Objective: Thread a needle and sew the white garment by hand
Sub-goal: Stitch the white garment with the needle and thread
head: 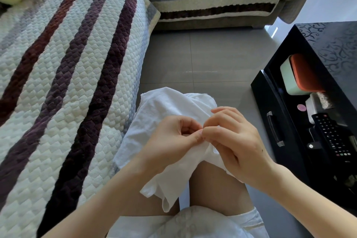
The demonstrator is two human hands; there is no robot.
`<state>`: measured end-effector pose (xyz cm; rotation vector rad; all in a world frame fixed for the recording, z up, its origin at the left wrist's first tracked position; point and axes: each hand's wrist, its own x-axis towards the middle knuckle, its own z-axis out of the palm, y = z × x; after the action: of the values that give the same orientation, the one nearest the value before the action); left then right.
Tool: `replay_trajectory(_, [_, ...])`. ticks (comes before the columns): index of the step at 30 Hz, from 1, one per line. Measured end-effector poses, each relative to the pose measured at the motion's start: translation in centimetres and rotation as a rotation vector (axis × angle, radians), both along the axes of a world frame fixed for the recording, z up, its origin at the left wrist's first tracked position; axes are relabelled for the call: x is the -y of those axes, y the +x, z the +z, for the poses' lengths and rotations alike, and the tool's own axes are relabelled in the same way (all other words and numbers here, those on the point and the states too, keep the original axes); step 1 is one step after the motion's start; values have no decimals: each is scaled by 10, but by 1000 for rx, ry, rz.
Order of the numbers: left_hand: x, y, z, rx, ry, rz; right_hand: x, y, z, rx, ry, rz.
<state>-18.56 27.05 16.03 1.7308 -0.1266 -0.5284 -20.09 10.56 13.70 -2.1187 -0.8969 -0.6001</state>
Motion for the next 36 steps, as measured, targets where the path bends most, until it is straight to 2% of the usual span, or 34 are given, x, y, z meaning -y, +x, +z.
replay_trajectory(5, [8, 0, 2, 111, 152, 3, 3, -2, -2, -80, 104, 30])
replay_trajectory(8, [10, 1, -8, 241, 388, 47, 0, -9, 15, -99, 217, 60])
replay_trajectory(10, [8, 0, -16, 207, 419, 75, -1, -9, 27, -183, 353, 108])
replay_trajectory(11, [8, -1, -17, 164, 378, 74, 0, -6, 32, -317, 455, 133])
replay_trajectory(14, [4, 1, -15, 45, 239, 92, 13, 7, 38, -931, 793, 214])
replay_trajectory(15, [1, 2, -14, 15, 208, 96, 21, 14, 35, -1067, 820, 186])
replay_trajectory(16, [-1, 4, -13, -8, 187, 94, 30, 23, 30, -1120, 791, 124])
replay_trajectory(19, [-11, 6, -13, -69, 128, 77, 69, 71, 6, -963, 614, -178])
replay_trajectory(22, [-17, 5, -12, -116, 100, 79, 126, 124, -23, -743, 438, -686])
replay_trajectory(24, [-20, 3, -12, -132, 81, 86, 161, 140, -37, -683, 225, -1050])
replay_trajectory(25, [-21, 3, -12, -137, 81, 88, 169, 142, -41, -681, 123, -1156])
replay_trajectory(26, [-22, 2, -12, -140, 83, 91, 167, 142, -39, -662, 63, -1174])
replay_trajectory(28, [-24, 2, -13, -150, 91, 103, 143, 136, -27, -569, 43, -1012])
replay_trajectory(31, [-25, 4, -15, -158, 100, 121, 92, 97, -8, -454, 53, -554])
replay_trajectory(33, [-24, 5, -15, -155, 95, 122, 64, 64, -4, -418, -50, -292])
replay_trajectory(36, [-23, 6, -13, -144, 90, 116, 42, 36, -19, -299, -250, -171])
